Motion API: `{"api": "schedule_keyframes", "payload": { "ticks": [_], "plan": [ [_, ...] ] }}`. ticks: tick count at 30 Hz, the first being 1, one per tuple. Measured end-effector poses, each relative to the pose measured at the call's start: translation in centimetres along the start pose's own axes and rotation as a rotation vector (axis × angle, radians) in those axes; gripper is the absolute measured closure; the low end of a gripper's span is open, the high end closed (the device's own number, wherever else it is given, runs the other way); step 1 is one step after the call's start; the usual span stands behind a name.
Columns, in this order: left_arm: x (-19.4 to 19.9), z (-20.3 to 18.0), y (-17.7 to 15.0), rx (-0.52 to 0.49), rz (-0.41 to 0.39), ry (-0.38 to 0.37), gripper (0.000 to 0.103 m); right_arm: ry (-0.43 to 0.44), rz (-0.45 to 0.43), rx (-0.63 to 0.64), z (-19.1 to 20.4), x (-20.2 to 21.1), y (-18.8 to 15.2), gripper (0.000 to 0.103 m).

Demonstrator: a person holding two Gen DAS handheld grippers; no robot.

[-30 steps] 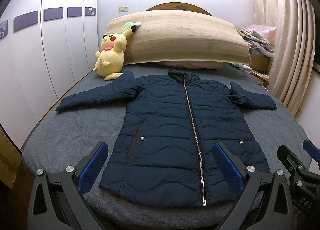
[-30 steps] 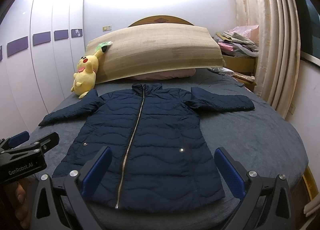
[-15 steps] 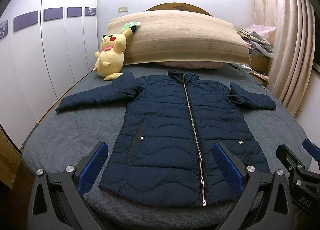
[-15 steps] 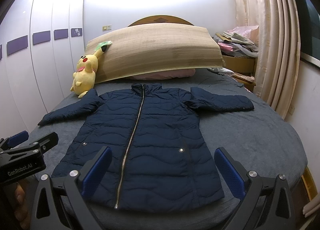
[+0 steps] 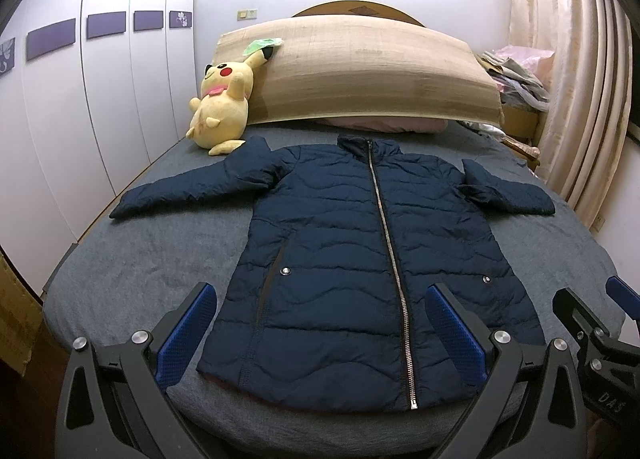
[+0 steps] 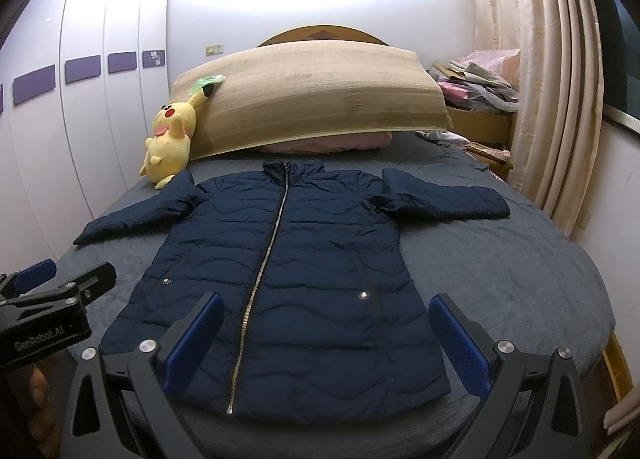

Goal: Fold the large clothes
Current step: 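Grasp the jacket sleeve cuff with the right gripper and lift it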

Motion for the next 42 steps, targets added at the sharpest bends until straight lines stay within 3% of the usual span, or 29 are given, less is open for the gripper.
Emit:
{"api": "schedule_keyframes", "payload": {
  "ticks": [15, 24, 29, 42],
  "plan": [
    [-0.6, -0.1, -0.3, -0.008, 0.005, 0.002, 0.0, -0.002, 0.016, 0.007, 0.1, -0.8, 0.1, 0.0],
    [-4.3, 0.0, -0.4, -0.007, 0.067, -0.018, 0.0, 0.037, 0.089, -0.004, -0.9, -4.3, 0.1, 0.0],
    [-9.2, 1.2, -0.3, 0.045, 0.2, -0.091, 0.0, 0.144, 0.159, -0.166, -6.2, -7.9, 1.5, 0.0],
    [-18.2, 3.0, 0.1, 0.018, 0.377, 0.042, 0.0, 0.337, 0.217, -0.661, -24.3, -17.9, 5.7, 0.0]
  ]
}}
Point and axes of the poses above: each gripper's, at about its wrist camera, not at the fingertips, and x roughly against the way its jaws point, z to its left, y to its top, the point moved 6 cm from there along -x, roughly the way its jaws point, and after that the axes turned 13 degrees about z, right-handed, at the moved point
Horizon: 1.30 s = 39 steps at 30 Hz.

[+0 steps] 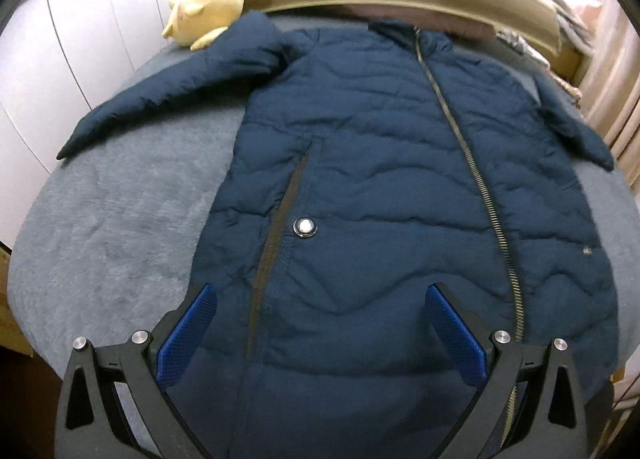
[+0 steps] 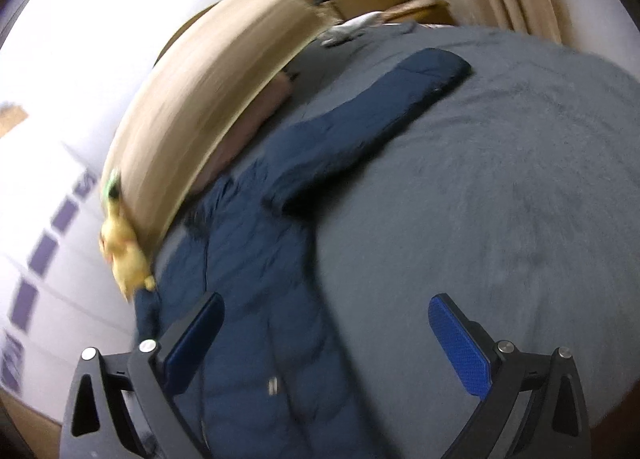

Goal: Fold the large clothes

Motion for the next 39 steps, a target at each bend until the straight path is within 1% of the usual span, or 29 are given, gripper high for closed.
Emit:
{"api": "schedule_keyframes", "payload": {
  "ticks": [1, 2, 3, 4, 5, 10, 11, 12, 15, 17, 19, 22, 24, 25, 27, 28, 29, 30, 32, 34, 36, 39],
  "plan": [
    [-0.4, 0.0, 0.1, -0.004, 0.008, -0.001, 0.0, 0.017, -0.006, -0.04, -1.0, -0.3, 1.8, 0.0],
    [-1.0, 0.0, 0.2, -0.007, 0.018, -0.005, 0.0, 0.033, -0.01, -0.059, -1.5, -0.5, 2.9, 0.0],
    [-1.5, 0.1, 0.3, -0.008, 0.025, -0.008, 0.0, 0.075, -0.019, -0.098, -2.5, -1.0, 5.2, 0.0],
    [-1.9, 0.1, 0.4, -0.01, 0.032, -0.01, 0.0, 0.089, -0.025, -0.119, -3.1, -1.3, 6.4, 0.0],
    [-2.2, 0.2, 0.4, -0.011, 0.037, -0.016, 0.0, 0.107, -0.034, -0.169, -4.3, -2.0, 8.8, 0.0],
    [-3.2, 0.6, 0.3, 0.001, 0.04, -0.078, 0.0, 0.154, -0.056, -0.317, -8.3, -5.1, 16.0, 0.001],
    [-3.4, 0.7, 0.3, -0.002, 0.037, -0.081, 0.0, 0.151, -0.071, -0.346, -9.3, -5.6, 17.4, 0.005],
    [-3.5, 0.6, 0.2, -0.015, 0.039, -0.077, 0.0, 0.144, -0.093, -0.385, -10.5, -6.1, 19.2, 0.011],
    [-3.6, 0.3, 0.4, -0.048, 0.065, -0.061, 0.0, 0.146, -0.1, -0.443, -12.5, -7.6, 22.2, 0.018],
    [-3.3, 0.3, 0.8, -0.064, 0.079, -0.06, 0.0, 0.121, -0.105, -0.446, -13.1, -8.5, 24.1, 0.019],
    [-2.0, 0.6, 1.3, -0.035, 0.031, -0.063, 0.0, 0.111, -0.112, -0.435, -13.2, -9.1, 25.3, 0.019],
    [0.6, 1.2, 2.4, 0.018, -0.084, -0.071, 0.0, 0.071, -0.092, -0.436, -13.5, -10.7, 27.0, 0.021],
    [1.5, 1.3, 3.3, 0.031, -0.141, -0.069, 0.0, 0.051, -0.093, -0.454, -13.9, -11.4, 27.4, 0.03],
    [1.4, 1.3, 3.9, 0.03, -0.15, -0.068, 0.0, 0.042, -0.09, -0.468, -14.6, -11.6, 27.4, 0.033],
    [0.9, 1.3, 4.4, 0.029, -0.14, -0.06, 0.0, 0.009, -0.077, -0.501, -15.3, -12.3, 27.6, 0.047],
    [0.4, 1.2, 4.7, 0.032, -0.136, -0.056, 0.0, -0.012, -0.08, -0.498, -15.4, -12.2, 27.6, 0.054],
    [-0.2, 1.5, 4.6, 0.037, -0.131, -0.056, 0.0, -0.045, -0.07, -0.488, -15.1, -12.2, 27.9, 0.075],
    [-0.5, 1.7, 4.5, 0.044, -0.119, -0.056, 0.0, -0.06, -0.064, -0.477, -14.8, -12.1, 28.1, 0.08],
    [-1.1, 1.8, 4.3, 0.053, -0.108, -0.071, 0.0, -0.079, -0.096, -0.4, -13.0, -10.9, 29.0, 0.09],
    [-1.0, 2.2, 4.2, 0.054, -0.113, -0.068, 0.0, -0.095, -0.123, -0.319, -10.8, -9.4, 29.4, 0.092],
    [-0.6, 2.7, 4.3, 0.059, -0.133, -0.076, 0.0, -0.109, -0.15, -0.215, -7.1, -7.7, 29.9, 0.093],
    [0.8, 3.9, 3.9, 0.094, -0.175, -0.102, 0.0, -0.09, -0.174, -0.07, -0.7, -6.0, 29.7, 0.093]
  ]
}}
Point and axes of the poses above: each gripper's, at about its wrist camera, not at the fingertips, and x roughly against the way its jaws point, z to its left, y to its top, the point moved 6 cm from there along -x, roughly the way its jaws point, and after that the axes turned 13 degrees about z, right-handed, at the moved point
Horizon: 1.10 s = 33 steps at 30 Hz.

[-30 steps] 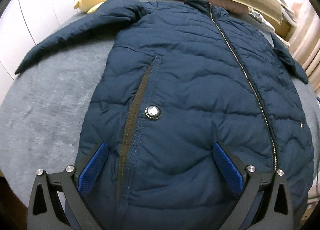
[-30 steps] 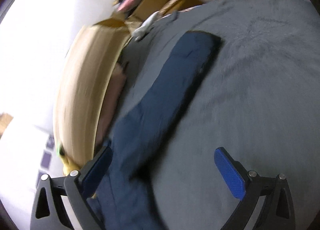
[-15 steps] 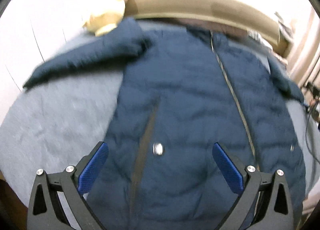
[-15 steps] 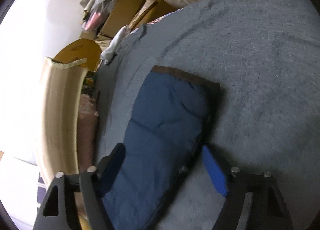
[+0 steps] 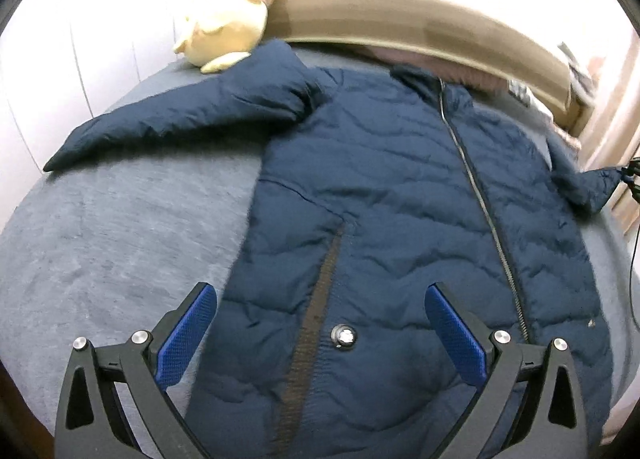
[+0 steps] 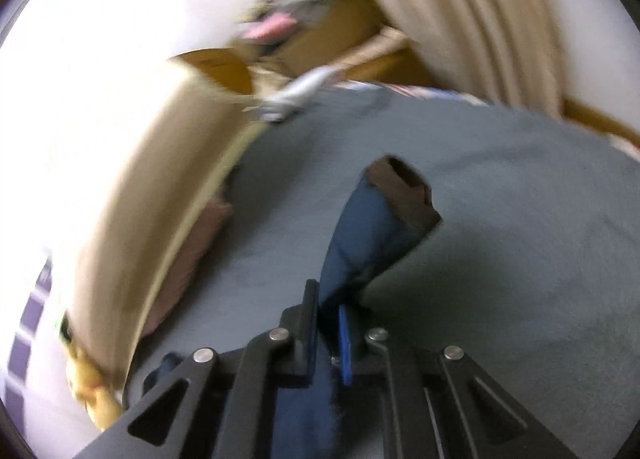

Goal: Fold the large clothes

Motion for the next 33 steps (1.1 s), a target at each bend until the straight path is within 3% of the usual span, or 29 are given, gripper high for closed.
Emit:
{"api": "schedule_keyframes", "payload": {
  "ticks": [7, 14, 20, 25, 29, 31, 32, 33],
  "plan": [
    [2.9, 2.4, -0.3, 0.066, -0.062, -0.036, 0.0, 0.083, -0.004, 0.288, 14.7, 2.1, -5.4, 0.093],
    [5.3, 4.7, -0.2, 0.169, -0.102, -0.105, 0.0, 0.155, 0.087, 0.462, 24.8, -0.1, -16.1, 0.093],
    [5.8, 5.2, 1.2, 0.196, -0.096, -0.138, 0.0, 0.119, 0.206, 0.571, 28.3, -5.7, -25.3, 0.093],
    [5.8, 5.1, 3.7, 0.207, -0.077, -0.176, 0.0, -0.007, 0.353, 0.725, 29.2, -11.1, -32.6, 0.089],
    [5.5, 4.4, 5.6, 0.206, -0.075, -0.212, 0.0, -0.097, 0.39, 0.813, 28.5, -12.5, -35.7, 0.083],
    [5.0, 3.6, 6.8, 0.195, -0.062, -0.225, 0.0, -0.067, 0.403, 0.828, 28.2, -11.9, -36.3, 0.056],
    [4.7, 3.0, 7.6, 0.188, -0.054, -0.242, 0.0, -0.043, 0.412, 0.831, 28.5, -11.6, -36.4, 0.0],
    [4.4, 2.4, 8.2, 0.181, -0.046, -0.258, 0.0, -0.007, 0.418, 0.843, 28.4, -11.3, -36.9, 0.0]
  ]
}}
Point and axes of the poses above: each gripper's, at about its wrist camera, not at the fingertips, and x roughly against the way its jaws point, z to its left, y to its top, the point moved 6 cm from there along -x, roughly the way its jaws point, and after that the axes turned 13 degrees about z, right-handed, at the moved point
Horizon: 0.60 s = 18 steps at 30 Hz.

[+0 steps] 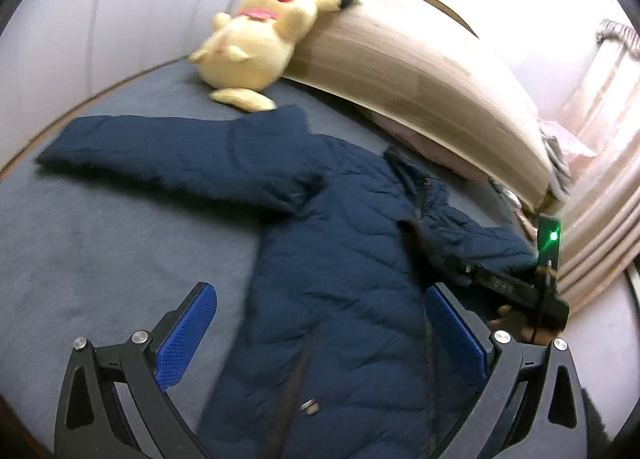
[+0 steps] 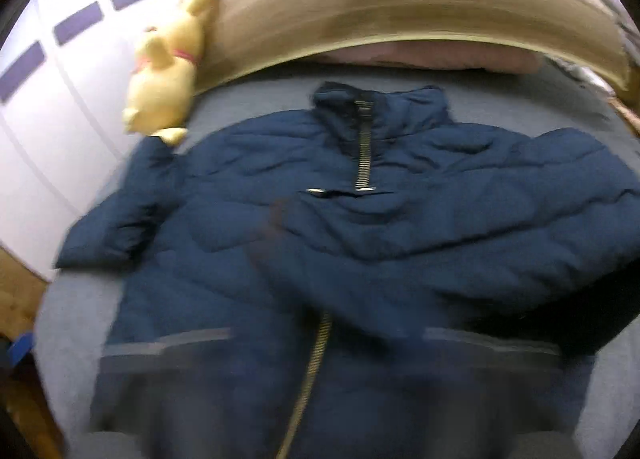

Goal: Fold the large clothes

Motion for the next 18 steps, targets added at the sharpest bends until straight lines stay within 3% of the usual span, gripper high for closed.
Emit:
{"api": "schedule_keyframes", "payload": {
  "ticks": [5, 11, 14, 18],
  "plan": [
    [-2.9, -3.5, 2.2, -0.023, 0.049, -0.04, 0.0, 0.008, -0.067, 0.035, 0.6, 0.7, -0.3, 0.0],
    [-8.3, -8.3, 3.6, -0.043, 0.169, -0.145, 0.0, 0.148, -0.179, -0.15, -3.5, 2.9, -2.4, 0.0],
    [-12.0, -10.8, 4.2, -0.004, 0.257, -0.23, 0.0, 0.176, -0.21, -0.251, -7.1, 3.0, -5.0, 0.0],
    [-16.8, -13.6, 4.4, 0.039, 0.365, -0.272, 0.0, 0.183, -0.229, -0.339, -10.7, 3.5, -7.9, 0.0]
  ]
}}
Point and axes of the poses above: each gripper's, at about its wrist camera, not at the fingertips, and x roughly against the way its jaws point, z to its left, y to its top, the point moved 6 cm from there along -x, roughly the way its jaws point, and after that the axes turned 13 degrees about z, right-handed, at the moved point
